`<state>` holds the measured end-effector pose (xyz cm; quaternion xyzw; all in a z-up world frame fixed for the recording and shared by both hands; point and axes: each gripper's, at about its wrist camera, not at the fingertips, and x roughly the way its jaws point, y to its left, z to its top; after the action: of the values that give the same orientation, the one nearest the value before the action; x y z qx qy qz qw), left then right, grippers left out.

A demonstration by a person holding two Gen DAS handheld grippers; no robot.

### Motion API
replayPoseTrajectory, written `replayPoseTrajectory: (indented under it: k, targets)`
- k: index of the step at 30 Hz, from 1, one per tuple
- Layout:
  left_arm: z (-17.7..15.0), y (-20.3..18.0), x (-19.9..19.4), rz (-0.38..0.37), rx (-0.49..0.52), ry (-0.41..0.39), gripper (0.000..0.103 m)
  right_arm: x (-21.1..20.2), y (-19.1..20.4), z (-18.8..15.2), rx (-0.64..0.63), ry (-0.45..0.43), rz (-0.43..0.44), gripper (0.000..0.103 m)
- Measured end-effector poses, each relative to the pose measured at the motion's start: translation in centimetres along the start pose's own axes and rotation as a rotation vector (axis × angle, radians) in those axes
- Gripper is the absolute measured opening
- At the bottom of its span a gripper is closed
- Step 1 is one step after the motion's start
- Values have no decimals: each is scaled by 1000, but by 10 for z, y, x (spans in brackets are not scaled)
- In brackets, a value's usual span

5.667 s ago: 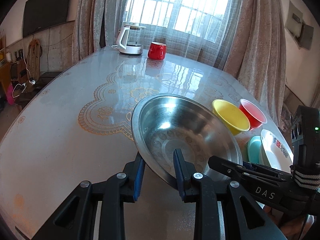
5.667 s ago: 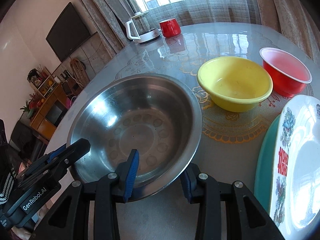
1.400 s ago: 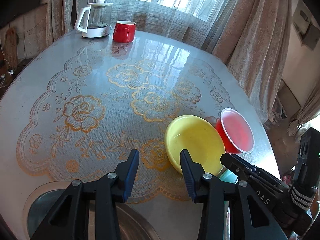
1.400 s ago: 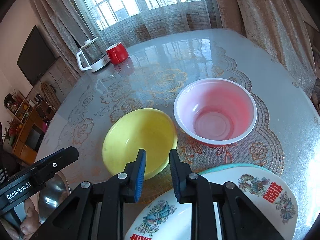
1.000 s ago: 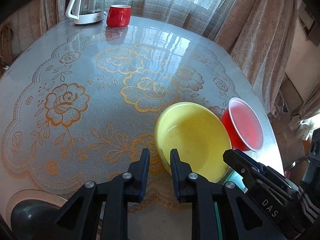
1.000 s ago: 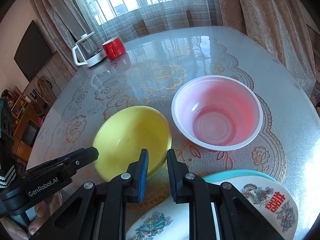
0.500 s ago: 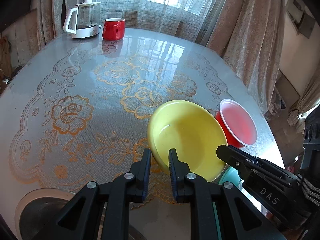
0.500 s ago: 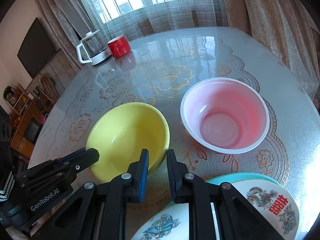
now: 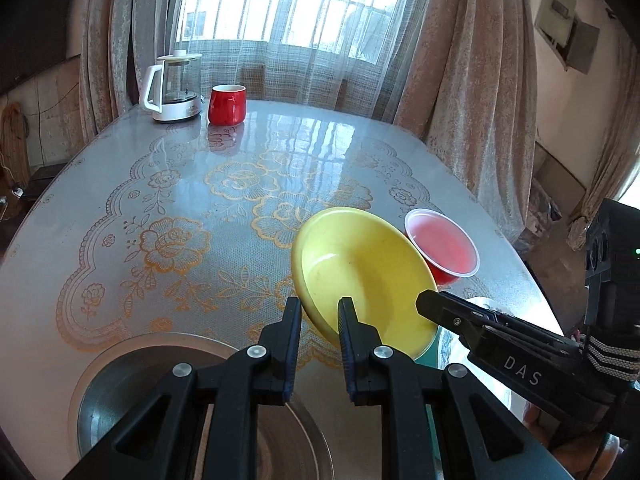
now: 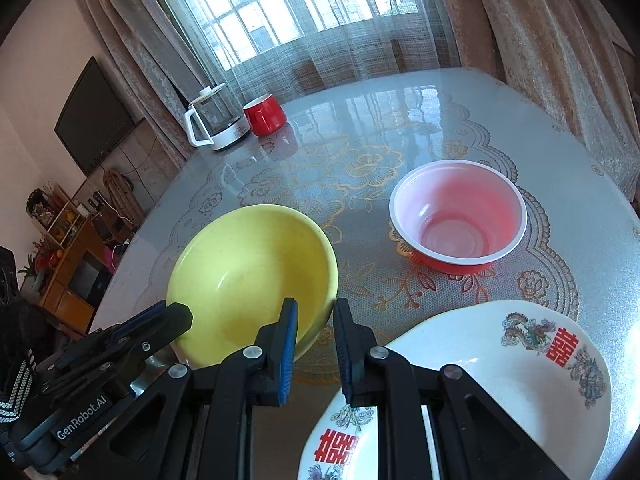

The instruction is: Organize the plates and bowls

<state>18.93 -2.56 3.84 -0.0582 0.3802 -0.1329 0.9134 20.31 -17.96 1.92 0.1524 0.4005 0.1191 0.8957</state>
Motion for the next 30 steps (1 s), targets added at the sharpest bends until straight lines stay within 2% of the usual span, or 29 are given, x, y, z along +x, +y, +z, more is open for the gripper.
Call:
replayPoseTrajectory:
  k: [13, 21, 30]
  targets:
    - [-29, -13, -50, -33, 17, -67, 19, -40, 3, -31, 36, -41, 56, 18]
    - [-47, -12, -71, -41, 10, -85, 19, -50, 8, -52, 43, -44, 80, 18]
    - [-59, -7, -92, -50, 6, -111, 19, -59, 18, -61, 34, -62, 107, 18]
